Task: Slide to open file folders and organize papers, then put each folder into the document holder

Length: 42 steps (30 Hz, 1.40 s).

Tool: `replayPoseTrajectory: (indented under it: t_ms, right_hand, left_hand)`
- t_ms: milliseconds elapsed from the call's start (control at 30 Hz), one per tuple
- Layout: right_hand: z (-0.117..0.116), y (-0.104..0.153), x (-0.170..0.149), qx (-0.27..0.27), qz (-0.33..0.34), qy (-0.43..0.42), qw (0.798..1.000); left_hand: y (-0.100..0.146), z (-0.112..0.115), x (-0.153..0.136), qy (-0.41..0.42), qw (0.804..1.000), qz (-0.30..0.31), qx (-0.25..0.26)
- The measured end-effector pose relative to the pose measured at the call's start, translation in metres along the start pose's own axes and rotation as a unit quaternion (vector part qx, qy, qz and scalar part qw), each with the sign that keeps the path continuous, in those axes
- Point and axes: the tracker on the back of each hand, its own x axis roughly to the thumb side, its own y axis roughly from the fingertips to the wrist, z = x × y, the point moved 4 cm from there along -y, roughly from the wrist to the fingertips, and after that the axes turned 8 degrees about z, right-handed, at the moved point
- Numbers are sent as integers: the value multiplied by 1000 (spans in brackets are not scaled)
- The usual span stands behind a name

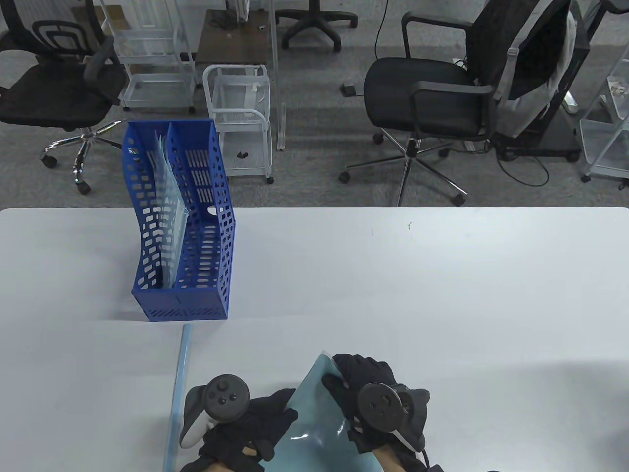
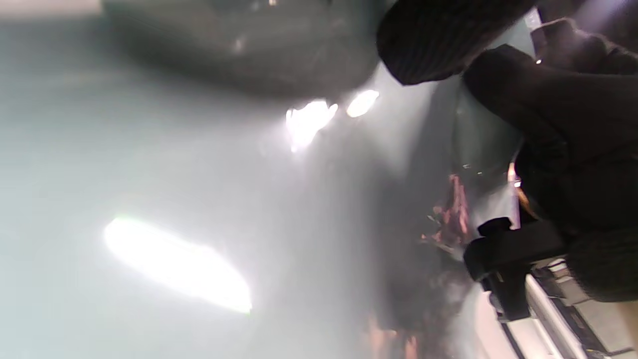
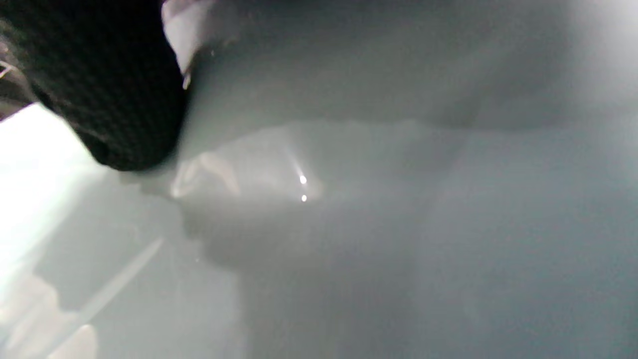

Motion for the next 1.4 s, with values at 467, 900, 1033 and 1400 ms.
replayPoseTrajectory:
  t_ms: [467,900,1033,1400]
  right_hand:
    - [-24,-4,-12,68,28,105,992]
    - [-28,-4,-8,90,36,126,987]
    - [-28,-4,-7,95,40,130,986]
    - [-32,-5,-2,106,45,137,984]
  left_hand:
    - [51,-106,-46,-194,928,-241,207]
    - [66,-123,-100,-163,891,-407,118]
    - [59,-119,-104,-189,878,-427,105]
    - [26,-104,-91,-322,829,-448,94]
